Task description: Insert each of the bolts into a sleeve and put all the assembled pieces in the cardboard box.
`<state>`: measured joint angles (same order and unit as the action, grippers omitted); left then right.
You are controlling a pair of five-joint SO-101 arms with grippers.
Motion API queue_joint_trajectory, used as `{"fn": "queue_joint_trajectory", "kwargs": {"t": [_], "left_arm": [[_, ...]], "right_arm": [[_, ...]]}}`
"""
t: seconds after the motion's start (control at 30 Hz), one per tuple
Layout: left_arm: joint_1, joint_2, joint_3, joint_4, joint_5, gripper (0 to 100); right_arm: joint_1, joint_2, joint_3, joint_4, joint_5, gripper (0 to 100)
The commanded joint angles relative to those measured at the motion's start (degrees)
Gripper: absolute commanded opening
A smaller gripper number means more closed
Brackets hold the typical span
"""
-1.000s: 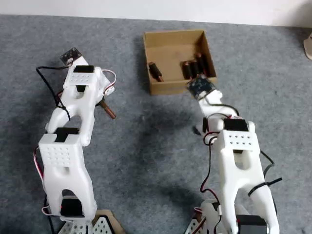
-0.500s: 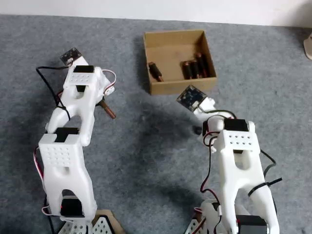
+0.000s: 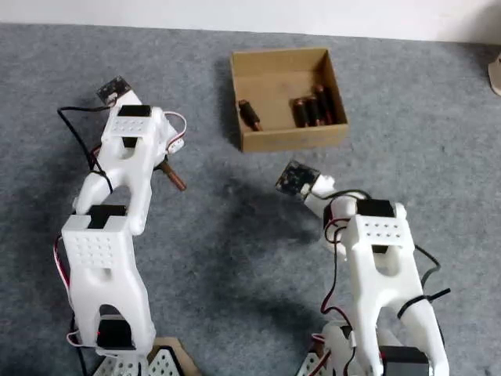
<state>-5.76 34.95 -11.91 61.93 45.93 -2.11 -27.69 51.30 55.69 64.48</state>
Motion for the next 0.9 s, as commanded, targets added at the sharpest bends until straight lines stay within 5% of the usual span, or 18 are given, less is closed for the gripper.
{"fn": "queue_joint_trajectory", "kwargs": {"t": [0.0,0.5,0.87], "left_arm": [[1.27,-1.71,-0.48,-0.18,-0.53,1],[1.36,-1.71,-0.31,-0.18,-2.64,1],[1.36,-1.71,-0.31,-0.18,-2.64,1]], "right_arm": [[-0.57,-0.13,-0.31,0.4,3.69,13.7],[-1.27,-0.04,-0.48,-0.04,12.66,13.8],[-6.02,-0.04,-0.22,-6.37,11.08,13.9]]}}
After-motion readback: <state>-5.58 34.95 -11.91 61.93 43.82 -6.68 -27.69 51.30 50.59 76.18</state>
